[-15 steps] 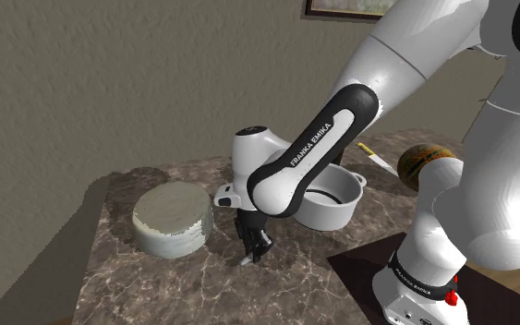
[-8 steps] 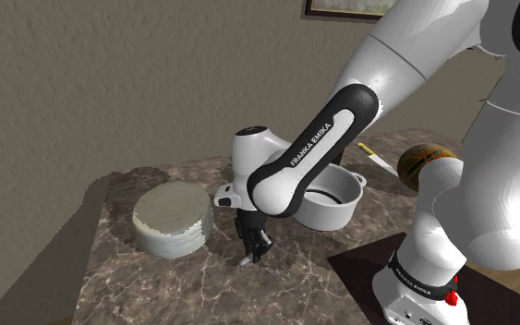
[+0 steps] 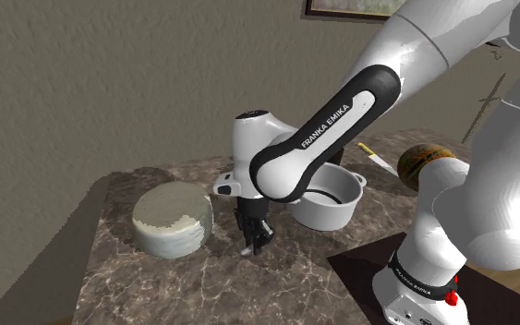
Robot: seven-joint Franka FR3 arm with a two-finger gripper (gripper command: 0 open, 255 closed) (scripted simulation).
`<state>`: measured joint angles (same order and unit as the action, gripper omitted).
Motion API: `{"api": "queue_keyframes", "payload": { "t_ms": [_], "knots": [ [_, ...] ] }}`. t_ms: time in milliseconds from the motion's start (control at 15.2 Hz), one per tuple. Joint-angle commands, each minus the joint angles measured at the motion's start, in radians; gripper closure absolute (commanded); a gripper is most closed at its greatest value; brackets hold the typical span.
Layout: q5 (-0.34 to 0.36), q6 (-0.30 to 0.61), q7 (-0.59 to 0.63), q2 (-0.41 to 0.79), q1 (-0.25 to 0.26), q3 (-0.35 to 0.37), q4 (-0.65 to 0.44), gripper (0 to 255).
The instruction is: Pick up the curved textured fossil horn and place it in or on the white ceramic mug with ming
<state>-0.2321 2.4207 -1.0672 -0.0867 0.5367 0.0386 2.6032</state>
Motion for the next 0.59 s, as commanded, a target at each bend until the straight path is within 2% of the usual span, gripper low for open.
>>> {"api": "queue_keyframes", "payload": {
  "t_ms": [0,528],
  "knots": [
    [0.008,-0.034,0.007,-0.026,-0.003,-0.002,-0.008,255],
    [0.030,-0.157,0.033,-0.116,-0.008,-0.003,-0.042,255]
  ]
}}
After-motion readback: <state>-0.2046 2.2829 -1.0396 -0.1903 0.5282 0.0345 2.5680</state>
